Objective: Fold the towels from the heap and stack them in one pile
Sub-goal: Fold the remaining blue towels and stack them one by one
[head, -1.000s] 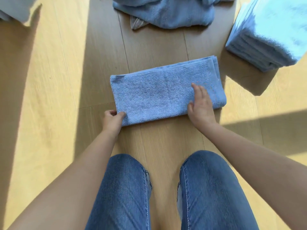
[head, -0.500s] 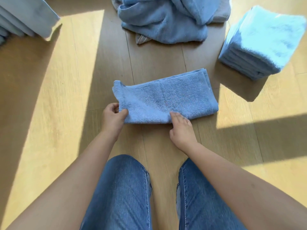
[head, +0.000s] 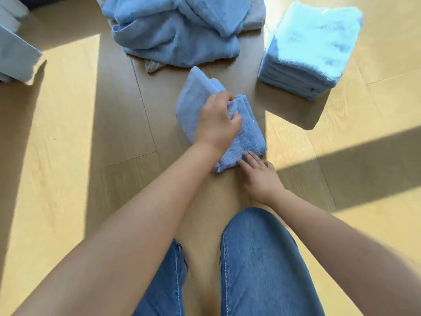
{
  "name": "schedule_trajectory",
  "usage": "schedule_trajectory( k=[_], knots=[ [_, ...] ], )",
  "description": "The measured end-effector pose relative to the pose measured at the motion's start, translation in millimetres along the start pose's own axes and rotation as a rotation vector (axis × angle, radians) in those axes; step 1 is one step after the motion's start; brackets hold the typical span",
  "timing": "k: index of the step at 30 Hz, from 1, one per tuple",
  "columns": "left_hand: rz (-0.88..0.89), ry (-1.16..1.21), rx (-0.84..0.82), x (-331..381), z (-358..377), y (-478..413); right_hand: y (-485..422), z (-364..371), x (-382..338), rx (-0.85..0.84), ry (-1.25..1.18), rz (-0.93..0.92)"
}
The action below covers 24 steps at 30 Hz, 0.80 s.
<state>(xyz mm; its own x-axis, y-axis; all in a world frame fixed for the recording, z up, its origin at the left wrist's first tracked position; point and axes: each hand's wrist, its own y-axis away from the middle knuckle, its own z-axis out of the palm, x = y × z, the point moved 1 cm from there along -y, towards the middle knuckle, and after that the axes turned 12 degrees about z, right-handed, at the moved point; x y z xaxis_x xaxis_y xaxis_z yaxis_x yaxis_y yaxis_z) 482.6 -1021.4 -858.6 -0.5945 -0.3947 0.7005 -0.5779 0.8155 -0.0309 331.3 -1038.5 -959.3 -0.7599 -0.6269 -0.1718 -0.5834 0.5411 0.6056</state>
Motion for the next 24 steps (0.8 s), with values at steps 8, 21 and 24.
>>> schedule_trajectory(
  k=[8,21,24],
  knots=[
    [0.101,-0.205,-0.542,13,74,34,-15,-16,50,0.193,-0.544,0.4],
    [-0.385,-0.224,-0.295,-67,58,73,-49,-47,18,0.062,-0.744,0.417],
    [-0.483,-0.156,-0.132,-68,53,72,-43,-41,18,0.12,-0.729,0.401]
  ],
)
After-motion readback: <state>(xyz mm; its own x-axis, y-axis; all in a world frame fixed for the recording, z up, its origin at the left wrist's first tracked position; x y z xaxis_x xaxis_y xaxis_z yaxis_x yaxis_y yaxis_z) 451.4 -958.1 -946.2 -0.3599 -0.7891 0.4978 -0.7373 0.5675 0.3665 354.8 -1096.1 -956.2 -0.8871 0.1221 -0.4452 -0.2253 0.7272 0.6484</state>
